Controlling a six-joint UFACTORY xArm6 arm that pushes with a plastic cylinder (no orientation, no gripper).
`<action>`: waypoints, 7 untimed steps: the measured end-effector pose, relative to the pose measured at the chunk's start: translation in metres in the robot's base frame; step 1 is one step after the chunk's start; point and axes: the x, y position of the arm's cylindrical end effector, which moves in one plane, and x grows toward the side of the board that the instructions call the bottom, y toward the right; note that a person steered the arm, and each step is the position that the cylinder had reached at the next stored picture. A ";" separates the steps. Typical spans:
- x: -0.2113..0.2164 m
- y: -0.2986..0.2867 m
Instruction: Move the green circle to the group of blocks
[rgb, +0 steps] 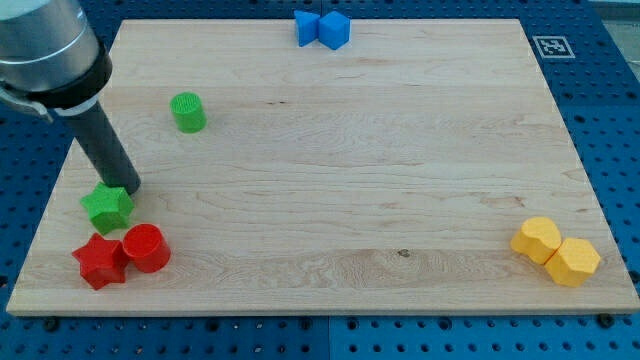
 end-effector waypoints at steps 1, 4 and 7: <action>0.008 -0.001; -0.129 -0.017; -0.146 0.063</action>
